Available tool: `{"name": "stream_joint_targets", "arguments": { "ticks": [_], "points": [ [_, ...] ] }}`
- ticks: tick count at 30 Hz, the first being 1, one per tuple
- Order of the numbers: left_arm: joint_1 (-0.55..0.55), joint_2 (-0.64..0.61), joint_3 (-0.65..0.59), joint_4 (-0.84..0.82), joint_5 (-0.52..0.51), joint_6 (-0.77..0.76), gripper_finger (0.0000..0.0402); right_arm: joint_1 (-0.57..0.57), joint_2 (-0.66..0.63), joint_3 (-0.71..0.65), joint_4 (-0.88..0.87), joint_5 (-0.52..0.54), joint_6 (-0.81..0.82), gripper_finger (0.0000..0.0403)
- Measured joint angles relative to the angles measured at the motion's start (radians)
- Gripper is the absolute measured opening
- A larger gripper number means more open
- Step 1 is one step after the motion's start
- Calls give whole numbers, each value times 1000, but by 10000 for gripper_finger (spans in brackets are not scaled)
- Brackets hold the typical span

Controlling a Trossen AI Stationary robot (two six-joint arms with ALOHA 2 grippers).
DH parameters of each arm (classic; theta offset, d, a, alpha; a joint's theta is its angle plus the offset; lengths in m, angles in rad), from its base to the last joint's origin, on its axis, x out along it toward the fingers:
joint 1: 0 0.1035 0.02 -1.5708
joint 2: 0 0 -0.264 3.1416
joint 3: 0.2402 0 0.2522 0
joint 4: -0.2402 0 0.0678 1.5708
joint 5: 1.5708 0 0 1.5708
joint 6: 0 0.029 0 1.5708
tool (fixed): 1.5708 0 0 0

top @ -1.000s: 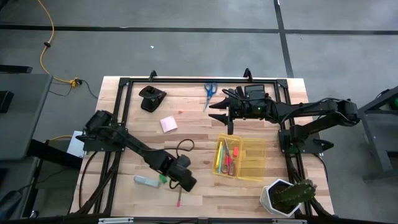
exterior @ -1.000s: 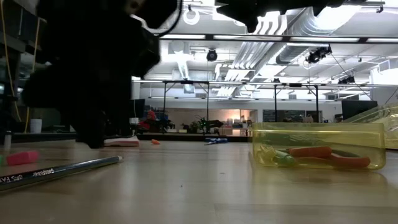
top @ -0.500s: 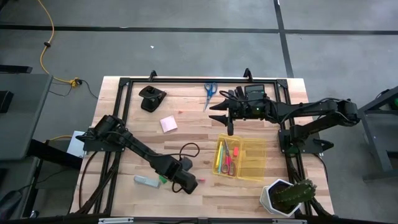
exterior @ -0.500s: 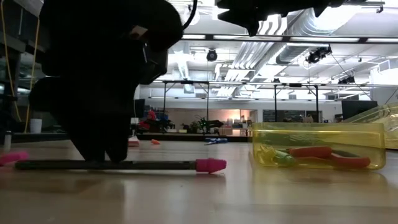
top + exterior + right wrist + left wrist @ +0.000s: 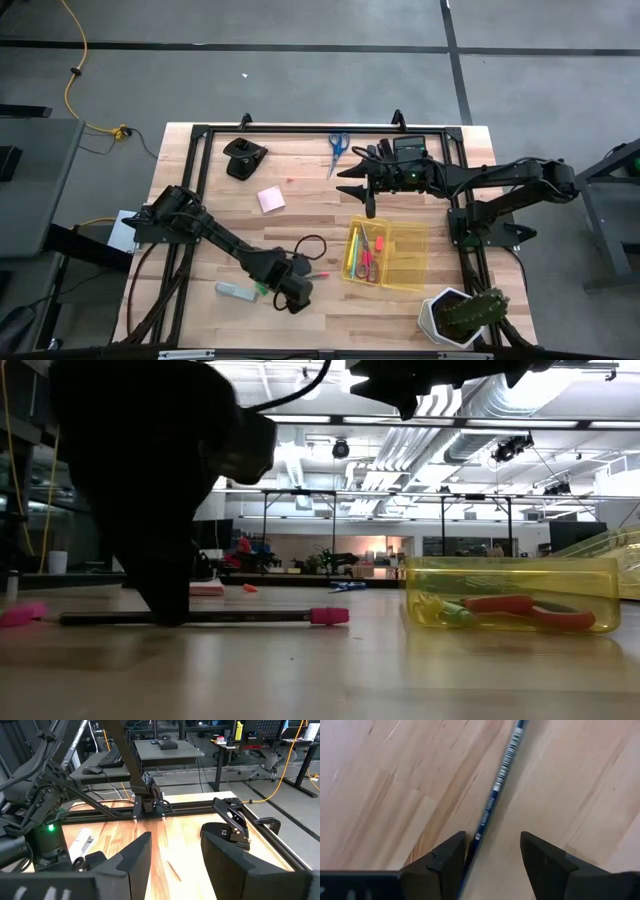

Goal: Pack school essentials
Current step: Put the black pencil into the supply box

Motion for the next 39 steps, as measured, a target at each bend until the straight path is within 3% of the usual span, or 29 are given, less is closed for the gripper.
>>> {"name": "stream_joint_targets", "arguments": {
  "ticks": [5, 14, 25, 34, 39],
  "points": [
    [-6, 4, 1, -21, -39, 67, 156, 0, 0, 0, -3, 0, 0, 165],
    [-4, 5, 0, -48, -46, 164, 11, 0, 0, 0, -23, 0, 21, 165],
    [-3, -23, -6, -60, -41, 214, 4, 0, 0, 0, -43, 0, 21, 165],
    [-15, -311, -6, -150, -29, 315, 1, 0, 0, 0, -18, -8, 13, 165],
    [-15, -561, -29, -152, -116, 459, 1, 0, 0, 0, -29, -8, 1, 165]
  ]
}}
